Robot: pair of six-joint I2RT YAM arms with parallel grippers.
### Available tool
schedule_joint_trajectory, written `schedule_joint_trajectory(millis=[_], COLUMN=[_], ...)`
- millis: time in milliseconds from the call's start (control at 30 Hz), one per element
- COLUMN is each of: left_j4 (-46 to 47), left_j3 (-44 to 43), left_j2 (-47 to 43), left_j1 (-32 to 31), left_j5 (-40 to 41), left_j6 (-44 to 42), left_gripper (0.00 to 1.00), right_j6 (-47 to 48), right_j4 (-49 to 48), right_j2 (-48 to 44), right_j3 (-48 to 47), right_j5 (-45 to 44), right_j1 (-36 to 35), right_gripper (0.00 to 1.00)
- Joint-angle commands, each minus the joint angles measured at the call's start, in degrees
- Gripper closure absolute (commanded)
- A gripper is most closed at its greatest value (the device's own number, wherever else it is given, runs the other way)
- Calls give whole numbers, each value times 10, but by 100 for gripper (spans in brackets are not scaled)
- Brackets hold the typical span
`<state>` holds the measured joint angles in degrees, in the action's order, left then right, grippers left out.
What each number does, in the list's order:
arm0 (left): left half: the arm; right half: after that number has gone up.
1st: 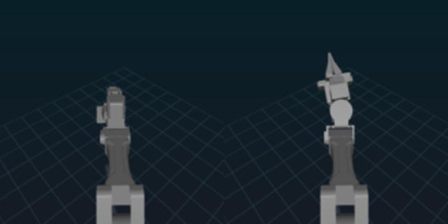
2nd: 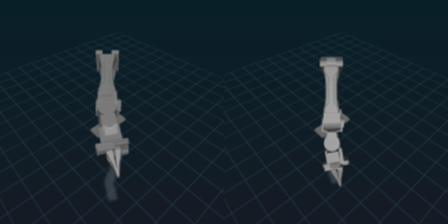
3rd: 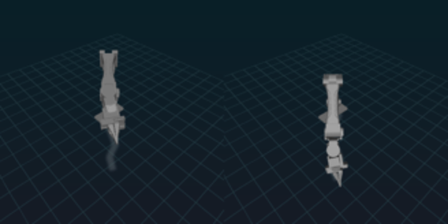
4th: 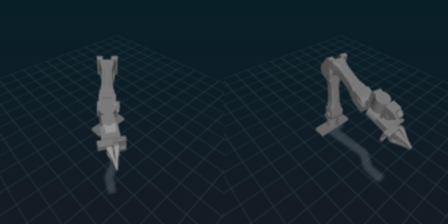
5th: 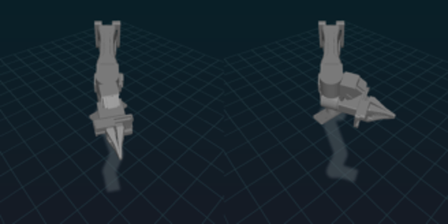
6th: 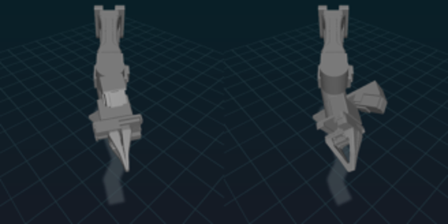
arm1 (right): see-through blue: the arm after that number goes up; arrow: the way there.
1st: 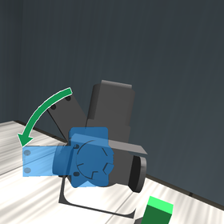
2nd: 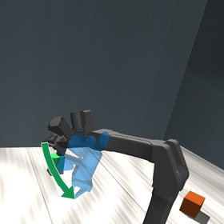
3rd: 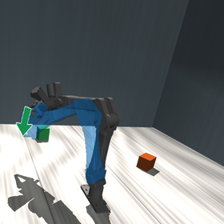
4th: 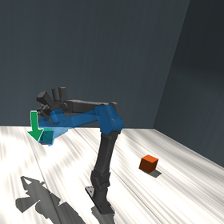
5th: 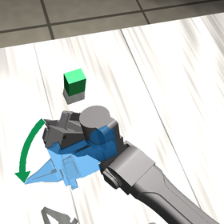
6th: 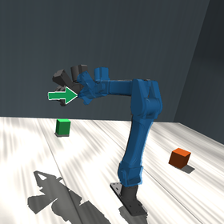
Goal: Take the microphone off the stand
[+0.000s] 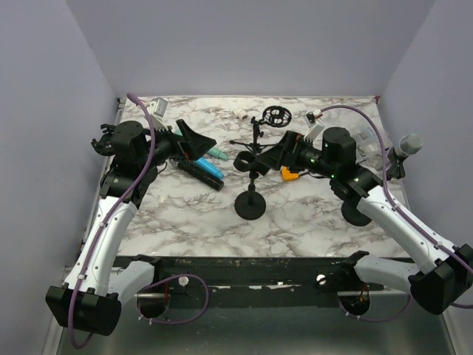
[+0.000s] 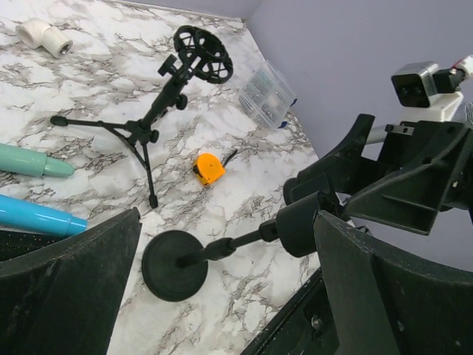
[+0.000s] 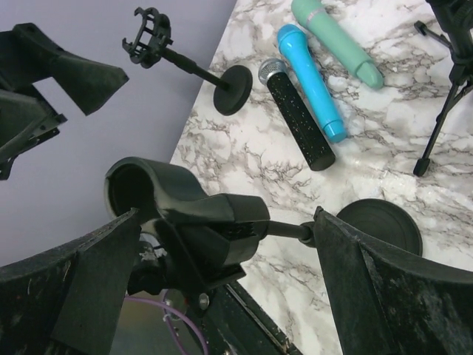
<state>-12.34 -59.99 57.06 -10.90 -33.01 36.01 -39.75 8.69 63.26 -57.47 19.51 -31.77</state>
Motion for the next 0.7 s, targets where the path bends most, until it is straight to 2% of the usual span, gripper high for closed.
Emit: schedule_joint_trajectory(millis=[0, 167, 367, 567, 667], left_j4=[17, 16, 17, 21, 22], left_j3=[-5, -5, -4, -2, -3], left_j2=[1, 1, 7, 15, 20], left_j1=[1, 2, 3, 4, 5], left_j5=[-31, -27, -28, -35, -40], left_j6=[-7, -8, -8, -4, -3], left_gripper=[3, 3, 3, 4, 4], right_j6=[-31, -27, -21, -27, -22], right_j4=[-19, -26, -33, -62, -74], right_j2=[25, 30, 40, 39, 47], right_j3=[-7, 21, 77, 151, 158], right_j5=[-3, -48, -41, -38, -34], right_j1=[2, 2, 2, 2, 2], right_gripper=[0, 4, 17, 18, 17])
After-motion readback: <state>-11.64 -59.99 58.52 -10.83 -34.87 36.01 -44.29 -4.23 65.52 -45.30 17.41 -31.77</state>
